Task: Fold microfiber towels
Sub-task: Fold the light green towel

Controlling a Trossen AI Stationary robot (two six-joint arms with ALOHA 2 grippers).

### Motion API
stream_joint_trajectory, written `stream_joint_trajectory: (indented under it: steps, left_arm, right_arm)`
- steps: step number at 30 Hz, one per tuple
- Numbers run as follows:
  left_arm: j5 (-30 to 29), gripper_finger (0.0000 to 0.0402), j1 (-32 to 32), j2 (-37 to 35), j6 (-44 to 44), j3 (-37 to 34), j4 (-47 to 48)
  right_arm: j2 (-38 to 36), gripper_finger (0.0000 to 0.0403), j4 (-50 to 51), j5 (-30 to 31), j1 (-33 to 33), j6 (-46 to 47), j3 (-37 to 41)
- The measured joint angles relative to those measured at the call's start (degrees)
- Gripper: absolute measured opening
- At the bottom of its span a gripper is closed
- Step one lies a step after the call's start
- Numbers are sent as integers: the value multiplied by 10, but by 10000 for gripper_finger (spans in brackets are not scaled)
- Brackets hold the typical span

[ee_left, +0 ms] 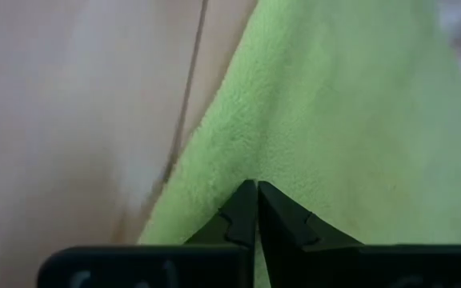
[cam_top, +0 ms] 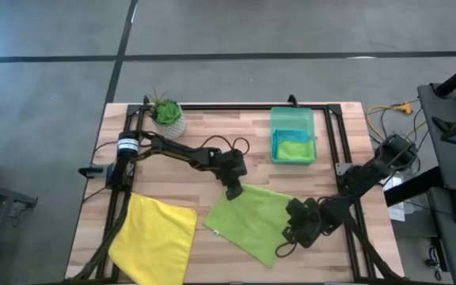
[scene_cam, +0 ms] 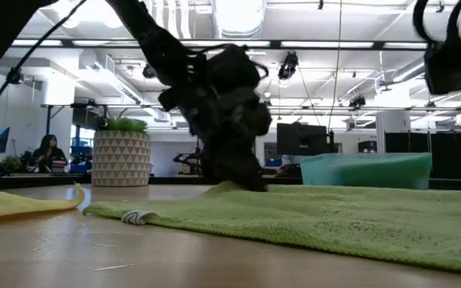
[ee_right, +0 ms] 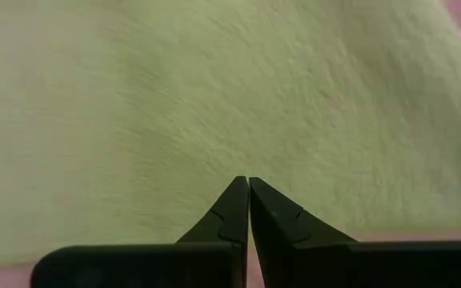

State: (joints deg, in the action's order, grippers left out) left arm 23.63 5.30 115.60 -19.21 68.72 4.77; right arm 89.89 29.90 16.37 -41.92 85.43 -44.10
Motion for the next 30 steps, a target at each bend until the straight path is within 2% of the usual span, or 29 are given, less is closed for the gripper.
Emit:
stream_joint_trajectory:
  steps: [3,6,11,14,18,21,24,27,30]
  left_arm:
    - [-2,0,0,-3,-1,-7,34]
    - [-29,0,0,-21,-6,-22,65]
    - [-26,0,-12,-39,-78,-25,65]
    - [-11,0,-21,-56,-90,-24,64]
    - [-10,0,-19,-98,-90,-26,60]
    - [-35,0,-10,-136,-87,-27,74]
    - [-69,0,0,-185,-68,-27,86]
    - [-117,0,9,-228,-39,-29,106]
    - [-125,0,23,-267,-22,-46,119]
  right_arm:
    - [16,8,37,-8,14,8,2]
    - [21,8,65,-4,37,-5,6]
    - [9,8,73,16,98,-106,16]
    - [-9,8,79,21,130,-153,18]
    - [-68,8,46,90,130,-189,16]
    - [-107,8,-45,110,137,-277,26]
    - [-122,8,-173,78,173,-338,48]
    - [-116,13,-282,0,232,-383,67]
    - [-92,32,-341,-86,302,-419,69]
